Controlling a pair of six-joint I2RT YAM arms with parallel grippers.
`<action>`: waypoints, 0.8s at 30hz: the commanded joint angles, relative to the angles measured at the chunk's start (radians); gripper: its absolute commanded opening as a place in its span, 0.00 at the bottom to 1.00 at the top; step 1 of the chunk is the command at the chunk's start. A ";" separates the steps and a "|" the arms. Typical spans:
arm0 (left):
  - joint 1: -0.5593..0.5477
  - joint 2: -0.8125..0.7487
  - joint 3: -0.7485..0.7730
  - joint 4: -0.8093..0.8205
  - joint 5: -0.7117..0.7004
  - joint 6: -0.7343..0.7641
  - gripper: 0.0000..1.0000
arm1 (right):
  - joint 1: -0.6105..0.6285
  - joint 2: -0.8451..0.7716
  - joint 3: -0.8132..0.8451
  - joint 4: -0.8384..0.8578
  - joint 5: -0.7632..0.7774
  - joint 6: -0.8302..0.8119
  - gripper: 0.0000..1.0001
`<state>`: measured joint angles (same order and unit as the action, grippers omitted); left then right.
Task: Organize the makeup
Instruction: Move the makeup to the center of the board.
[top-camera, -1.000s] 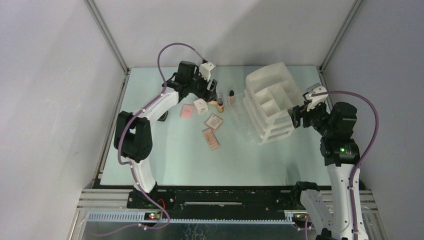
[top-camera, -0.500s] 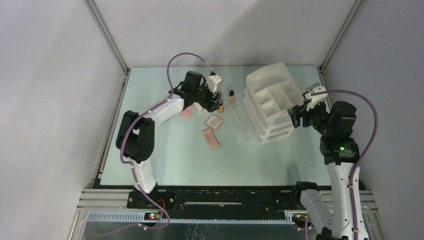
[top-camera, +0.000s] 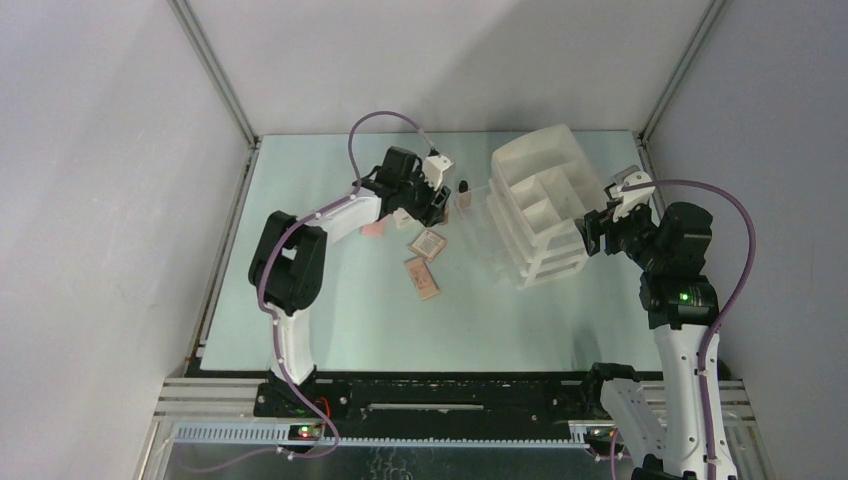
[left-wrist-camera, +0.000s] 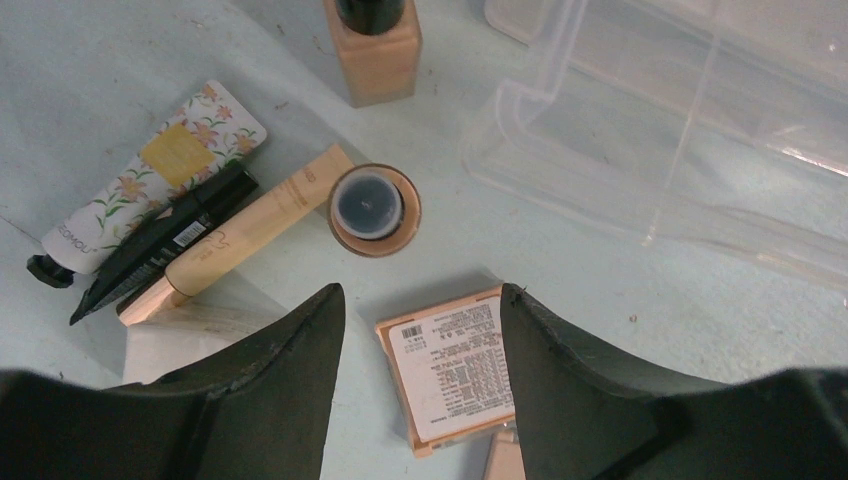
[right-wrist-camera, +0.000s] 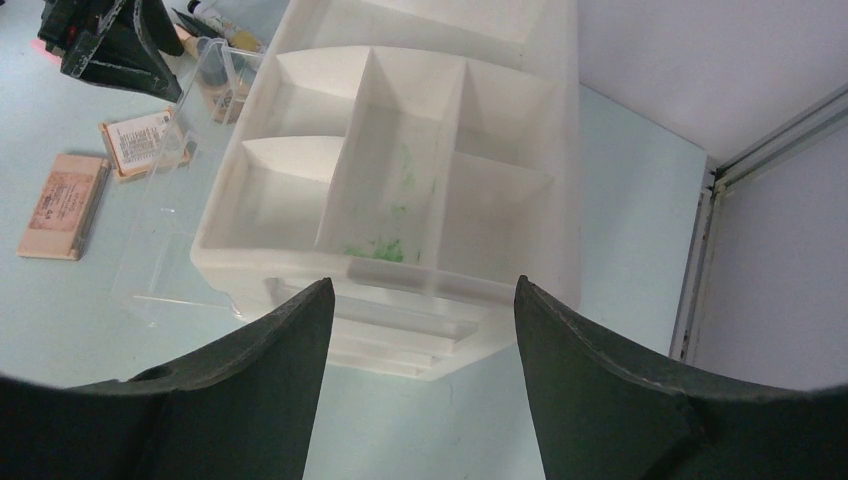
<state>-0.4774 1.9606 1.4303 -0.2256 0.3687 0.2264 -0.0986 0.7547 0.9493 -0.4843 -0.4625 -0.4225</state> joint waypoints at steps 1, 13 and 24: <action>-0.001 0.009 0.095 0.016 -0.021 -0.028 0.65 | -0.006 -0.002 0.000 0.009 -0.008 -0.011 0.75; -0.004 0.052 0.160 -0.008 0.004 -0.058 0.66 | -0.006 -0.001 0.000 0.009 -0.007 -0.013 0.75; -0.007 0.085 0.190 -0.009 -0.018 -0.062 0.58 | -0.006 0.004 0.000 0.007 -0.004 -0.015 0.75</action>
<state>-0.4797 2.0396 1.5536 -0.2470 0.3611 0.1822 -0.0986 0.7574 0.9489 -0.4900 -0.4622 -0.4248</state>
